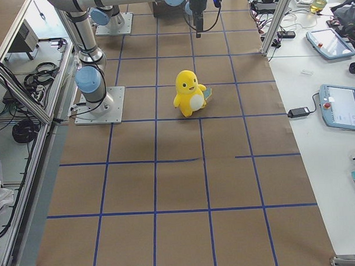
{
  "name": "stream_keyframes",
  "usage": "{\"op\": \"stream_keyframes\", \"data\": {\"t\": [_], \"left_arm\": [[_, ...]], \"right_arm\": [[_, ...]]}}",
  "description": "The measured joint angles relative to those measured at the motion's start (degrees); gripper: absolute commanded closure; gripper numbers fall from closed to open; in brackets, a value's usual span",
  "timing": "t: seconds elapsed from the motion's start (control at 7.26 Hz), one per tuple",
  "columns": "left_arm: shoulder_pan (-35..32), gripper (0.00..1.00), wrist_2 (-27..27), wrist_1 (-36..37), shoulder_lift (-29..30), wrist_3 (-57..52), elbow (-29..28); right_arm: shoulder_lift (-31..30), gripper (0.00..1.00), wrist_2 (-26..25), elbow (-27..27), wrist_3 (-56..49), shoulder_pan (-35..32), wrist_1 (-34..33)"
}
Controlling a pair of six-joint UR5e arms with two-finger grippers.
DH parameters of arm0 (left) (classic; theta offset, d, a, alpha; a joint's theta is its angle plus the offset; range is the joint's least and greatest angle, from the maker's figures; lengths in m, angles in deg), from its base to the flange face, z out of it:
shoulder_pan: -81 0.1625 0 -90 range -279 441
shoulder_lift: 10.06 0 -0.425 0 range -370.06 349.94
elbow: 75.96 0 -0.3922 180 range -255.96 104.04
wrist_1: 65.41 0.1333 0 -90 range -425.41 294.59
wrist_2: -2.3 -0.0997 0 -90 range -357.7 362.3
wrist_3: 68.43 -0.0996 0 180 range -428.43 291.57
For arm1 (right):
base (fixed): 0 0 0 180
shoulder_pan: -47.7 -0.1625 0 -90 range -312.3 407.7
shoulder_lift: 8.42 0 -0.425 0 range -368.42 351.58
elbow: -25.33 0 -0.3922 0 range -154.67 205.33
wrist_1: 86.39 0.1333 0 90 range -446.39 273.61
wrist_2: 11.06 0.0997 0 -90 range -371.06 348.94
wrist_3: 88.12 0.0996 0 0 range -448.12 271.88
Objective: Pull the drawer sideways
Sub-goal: 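Pull the handle with the left gripper, sliding the drawer out toward the plush toy, then open the left gripper and lift it off the handle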
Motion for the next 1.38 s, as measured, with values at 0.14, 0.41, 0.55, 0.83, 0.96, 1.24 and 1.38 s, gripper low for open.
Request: {"op": "stream_keyframes", "data": {"t": [0.14,0.41,0.55,0.83,0.96,1.24,1.38], "left_arm": [[-0.3,0.73,0.4,0.0,0.0,-0.1,-0.3],[-1.1,0.72,1.9,0.0,0.0,-0.9,-1.5],[-1.5,0.72,2.5,0.0,0.0,-1.1,-1.7],[-2.3,0.68,3.0,0.0,0.1,-1.2,-1.9],[-2.5,0.41,3.0,0.0,0.2,-1.2,-1.9],[-2.6,0.00,2.8,0.0,0.1,-1.3,-1.9],[-2.6,0.00,2.8,0.0,-0.1,-1.9,-1.9]], "right_arm": [[0.0,0.00,0.0,0.0,0.0,0.0,0.0],[0.0,0.00,0.0,0.0,0.0,0.0,0.0],[0.0,0.00,0.0,0.0,0.0,0.0,0.0],[0.0,0.00,0.0,0.0,0.0,0.0,0.0],[0.0,0.00,0.0,0.0,0.0,0.0,0.0],[0.0,0.00,0.0,0.0,0.0,0.0,0.0],[0.0,0.00,0.0,0.0,0.0,0.0,0.0]]}}
